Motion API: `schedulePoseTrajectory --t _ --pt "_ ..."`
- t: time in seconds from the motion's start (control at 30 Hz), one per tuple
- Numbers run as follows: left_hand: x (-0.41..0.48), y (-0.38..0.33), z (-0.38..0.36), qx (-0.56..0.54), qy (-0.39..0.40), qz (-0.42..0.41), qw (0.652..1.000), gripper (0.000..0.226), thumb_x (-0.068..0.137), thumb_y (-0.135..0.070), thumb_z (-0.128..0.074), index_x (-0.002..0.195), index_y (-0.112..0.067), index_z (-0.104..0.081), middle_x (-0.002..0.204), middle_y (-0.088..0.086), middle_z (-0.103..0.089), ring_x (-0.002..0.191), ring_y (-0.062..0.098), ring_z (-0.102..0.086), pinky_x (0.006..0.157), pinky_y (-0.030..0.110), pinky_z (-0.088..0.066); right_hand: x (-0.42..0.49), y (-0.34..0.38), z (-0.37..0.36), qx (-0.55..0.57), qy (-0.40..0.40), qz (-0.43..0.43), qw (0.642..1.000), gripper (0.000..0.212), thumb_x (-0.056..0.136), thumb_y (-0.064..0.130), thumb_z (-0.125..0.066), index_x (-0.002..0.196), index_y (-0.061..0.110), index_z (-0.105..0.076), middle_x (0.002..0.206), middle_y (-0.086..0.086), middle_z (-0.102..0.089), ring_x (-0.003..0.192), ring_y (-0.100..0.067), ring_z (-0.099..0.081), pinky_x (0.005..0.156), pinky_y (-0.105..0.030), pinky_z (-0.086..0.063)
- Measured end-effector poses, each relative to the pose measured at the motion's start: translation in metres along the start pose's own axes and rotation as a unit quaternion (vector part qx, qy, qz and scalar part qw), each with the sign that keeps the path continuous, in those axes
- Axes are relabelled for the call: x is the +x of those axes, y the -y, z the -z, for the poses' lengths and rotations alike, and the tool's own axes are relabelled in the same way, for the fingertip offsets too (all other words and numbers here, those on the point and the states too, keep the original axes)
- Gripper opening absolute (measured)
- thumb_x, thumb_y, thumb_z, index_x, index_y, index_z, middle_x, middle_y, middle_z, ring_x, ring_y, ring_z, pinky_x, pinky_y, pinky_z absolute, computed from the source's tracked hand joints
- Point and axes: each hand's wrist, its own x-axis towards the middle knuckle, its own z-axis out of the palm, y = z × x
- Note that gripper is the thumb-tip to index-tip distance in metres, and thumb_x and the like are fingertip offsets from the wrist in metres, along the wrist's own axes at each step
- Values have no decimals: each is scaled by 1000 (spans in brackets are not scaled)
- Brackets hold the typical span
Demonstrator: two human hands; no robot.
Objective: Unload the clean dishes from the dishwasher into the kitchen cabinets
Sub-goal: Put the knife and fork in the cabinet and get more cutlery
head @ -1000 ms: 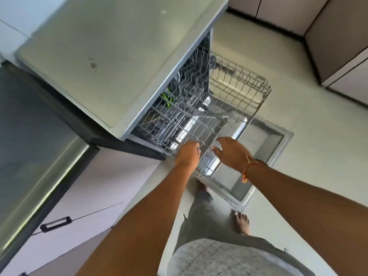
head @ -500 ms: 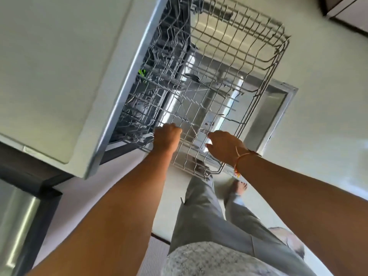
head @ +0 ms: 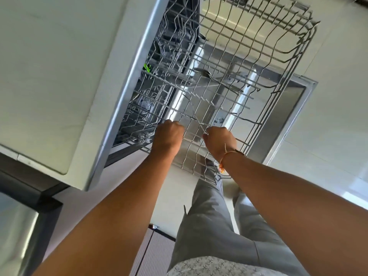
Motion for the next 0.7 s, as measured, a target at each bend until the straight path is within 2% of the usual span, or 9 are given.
schedulePoseTrajectory --t 0.1,0.2,0.33,0.43,0.5,0.6,0.7 --pt "-8 8 5 -26 -30 14 999 24 90 1 -62 111 -7 -69 104 12 -70 89 24 -69 76 33 -61 4 7 -2 -8 -12 -7 1000 25 100 33 -50 108 20 -69 101 -9 -70 96 -31 -68 76 -34 -54" --pt "-15 12 6 -53 -50 22 997 21 91 -1 -59 111 -8 -62 100 10 -68 84 22 -67 73 31 -59 8 12 -5 -61 -17 -1 998 17 97 18 -55 105 17 -70 97 -10 -71 92 -32 -69 74 -35 -56" --pt "-21 9 9 -94 -93 34 991 25 93 -2 -54 117 -8 -56 103 10 -64 88 22 -66 71 29 -57 12 14 -1 -71 -26 -4 997 22 94 9 -53 105 15 -70 98 -13 -70 94 -35 -68 74 -35 -54" --pt "-30 4 12 -138 -108 36 984 27 94 -2 -49 120 -10 -55 107 10 -61 92 23 -63 67 27 -49 6 16 11 -35 -34 2 999 15 94 18 -58 101 17 -70 98 -11 -70 94 -33 -68 72 -33 -53" --pt "-37 2 16 -192 -116 60 973 24 95 -6 -46 116 -12 -57 108 10 -60 91 24 -61 67 27 -46 -3 18 22 3 -25 -5 1000 14 93 27 -58 92 19 -69 91 -7 -68 89 -30 -67 66 -28 -48" --pt "-54 -4 26 -258 -151 76 951 17 96 -8 -50 105 -10 -64 102 11 -62 84 27 -62 67 36 -54 -23 16 43 57 -18 -4 998 19 90 33 -57 82 21 -69 81 -3 -65 79 -26 -65 62 -23 -43" --pt "-69 -16 41 -323 -220 98 915 14 97 -15 -58 101 -10 -70 93 8 -68 80 21 -63 67 32 -54 -50 10 71 133 -13 23 991 25 95 34 -57 85 21 -75 77 4 -67 71 -15 -61 52 -17 -37"
